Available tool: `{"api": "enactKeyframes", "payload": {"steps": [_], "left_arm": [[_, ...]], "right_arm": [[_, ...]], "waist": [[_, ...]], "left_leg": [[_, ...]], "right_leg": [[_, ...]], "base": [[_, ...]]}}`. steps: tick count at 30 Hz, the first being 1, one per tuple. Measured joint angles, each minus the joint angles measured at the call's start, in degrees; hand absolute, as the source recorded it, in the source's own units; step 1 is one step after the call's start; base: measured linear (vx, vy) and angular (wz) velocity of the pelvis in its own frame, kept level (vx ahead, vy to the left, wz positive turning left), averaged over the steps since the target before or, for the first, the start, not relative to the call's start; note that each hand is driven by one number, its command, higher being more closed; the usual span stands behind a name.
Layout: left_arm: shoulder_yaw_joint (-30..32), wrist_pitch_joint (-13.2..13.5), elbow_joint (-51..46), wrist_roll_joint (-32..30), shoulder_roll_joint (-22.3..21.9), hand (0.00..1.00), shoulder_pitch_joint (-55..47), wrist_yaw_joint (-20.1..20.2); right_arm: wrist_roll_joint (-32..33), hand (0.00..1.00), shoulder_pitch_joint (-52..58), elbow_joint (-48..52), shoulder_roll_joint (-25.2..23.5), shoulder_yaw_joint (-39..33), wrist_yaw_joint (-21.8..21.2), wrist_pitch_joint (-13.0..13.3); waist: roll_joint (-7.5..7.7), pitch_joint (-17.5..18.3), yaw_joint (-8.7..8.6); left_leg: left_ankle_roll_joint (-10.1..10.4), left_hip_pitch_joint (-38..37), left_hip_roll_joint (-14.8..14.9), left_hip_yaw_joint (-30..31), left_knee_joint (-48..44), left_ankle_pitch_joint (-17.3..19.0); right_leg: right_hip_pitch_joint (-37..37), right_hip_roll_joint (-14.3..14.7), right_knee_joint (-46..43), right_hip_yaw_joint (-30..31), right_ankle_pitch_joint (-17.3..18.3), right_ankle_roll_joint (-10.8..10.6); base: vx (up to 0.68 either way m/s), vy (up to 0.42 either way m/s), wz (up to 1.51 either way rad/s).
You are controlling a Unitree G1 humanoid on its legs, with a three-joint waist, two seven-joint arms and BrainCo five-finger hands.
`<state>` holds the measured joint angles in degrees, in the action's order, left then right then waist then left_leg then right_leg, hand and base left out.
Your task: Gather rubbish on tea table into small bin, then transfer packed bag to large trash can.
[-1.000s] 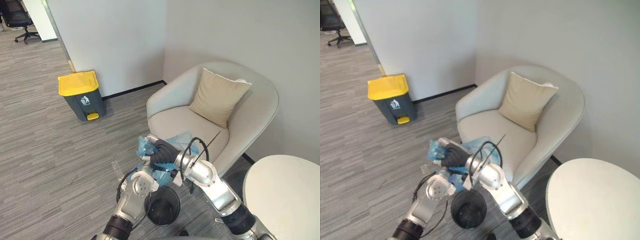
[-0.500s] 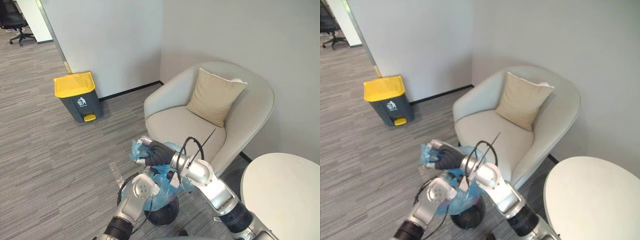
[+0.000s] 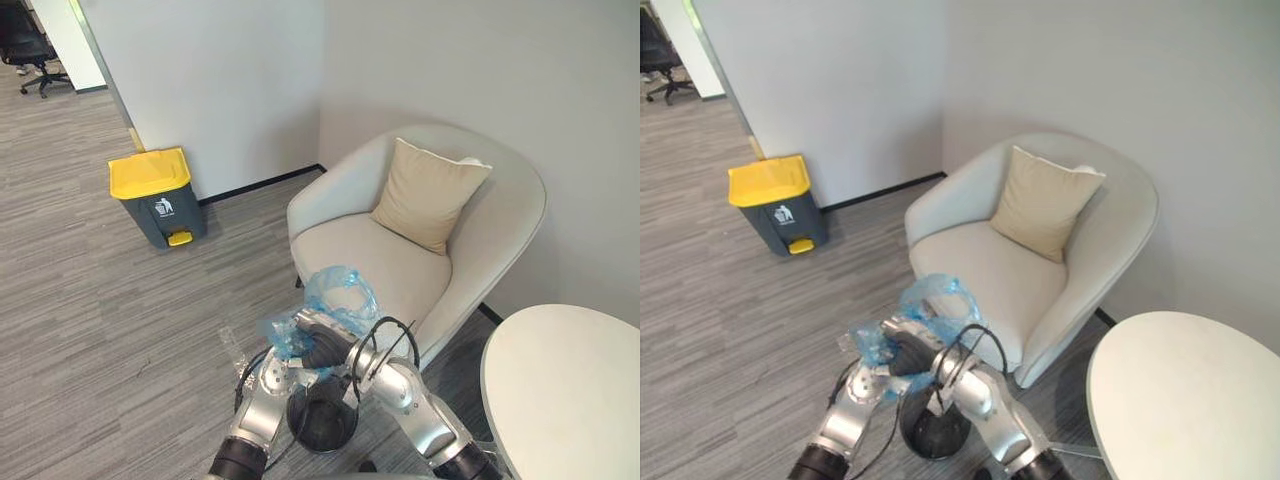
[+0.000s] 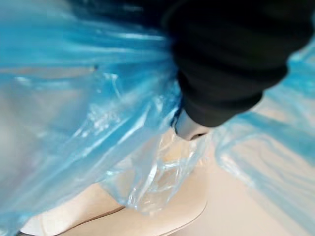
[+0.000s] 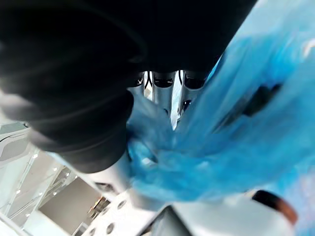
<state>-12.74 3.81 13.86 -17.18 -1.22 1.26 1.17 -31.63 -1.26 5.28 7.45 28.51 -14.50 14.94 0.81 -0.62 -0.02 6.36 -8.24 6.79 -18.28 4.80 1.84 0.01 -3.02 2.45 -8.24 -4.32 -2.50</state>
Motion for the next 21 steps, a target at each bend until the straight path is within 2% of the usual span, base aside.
{"api": "enactKeyframes", "payload": {"steps": [4,6,12,17,19,21], "left_arm": [[2.43,0.84,0.0,2.54,-0.04,1.0,-0.47,-1.44],[4.25,0.99,0.0,5.27,-0.03,1.0,-1.46,-3.42],[7.18,1.04,0.55,8.46,0.15,1.0,-3.96,-5.0],[10.11,2.32,4.68,10.77,0.43,1.0,-5.44,-6.13],[11.42,2.77,6.54,11.66,0.5,1.0,-6.01,-6.11],[11.73,3.17,8.55,12.79,1.38,1.0,-7.24,-6.04]], "right_arm": [[-1.28,0.0,0.42,0.52,1.01,-2.99,4.37,1.04],[-2.14,0.0,0.43,1.2,2.34,-7.97,8.2,0.73],[-1.95,0.0,1.9,6.57,4.01,-14.17,12.79,0.43],[4.27,0.0,7.06,5.17,3.75,-18.69,13.35,0.52],[8.28,0.0,8.47,2.06,3.74,-20.03,13.0,0.47],[14.0,0.0,9.31,-5.59,2.94,-21.48,11.66,0.48]], "waist": [[0.03,-0.2,0.02],[-0.16,-0.53,0.06],[-0.24,-2.43,0.04],[-0.37,-2.86,0.01],[-0.38,-3.32,-0.08],[-0.3,-4.19,-0.22]], "left_leg": [[0.24,-0.16,-0.15,-0.02,0.08,-0.14],[0.22,-0.33,-0.3,-0.15,0.08,-0.13],[0.13,-0.81,-0.29,-0.83,0.08,0.0],[-0.04,-0.78,-0.35,-0.7,-0.05,0.14],[-0.1,-0.8,-0.35,-0.37,-0.27,0.21],[0.15,-0.73,-0.27,-0.03,-1.76,0.99]], "right_leg": [[0.05,-0.12,-0.1,0.02,0.14,-0.2],[0.11,-0.23,-0.18,0.15,0.21,-0.31],[0.22,-0.17,-0.25,0.67,0.29,-0.42],[0.27,-0.34,-0.24,0.64,0.37,-0.52],[0.54,-0.45,-0.23,0.51,0.39,-0.5],[1.28,-0.51,-0.18,0.24,0.47,-0.49]], "base": [[0.0,0.0,0.0],[0.0,0.003,-0.02],[0.0,0.001,-0.05],[0.0,-0.001,0.01],[-0.02,-0.005,0.06],[-0.03,-0.009,0.04]]}}
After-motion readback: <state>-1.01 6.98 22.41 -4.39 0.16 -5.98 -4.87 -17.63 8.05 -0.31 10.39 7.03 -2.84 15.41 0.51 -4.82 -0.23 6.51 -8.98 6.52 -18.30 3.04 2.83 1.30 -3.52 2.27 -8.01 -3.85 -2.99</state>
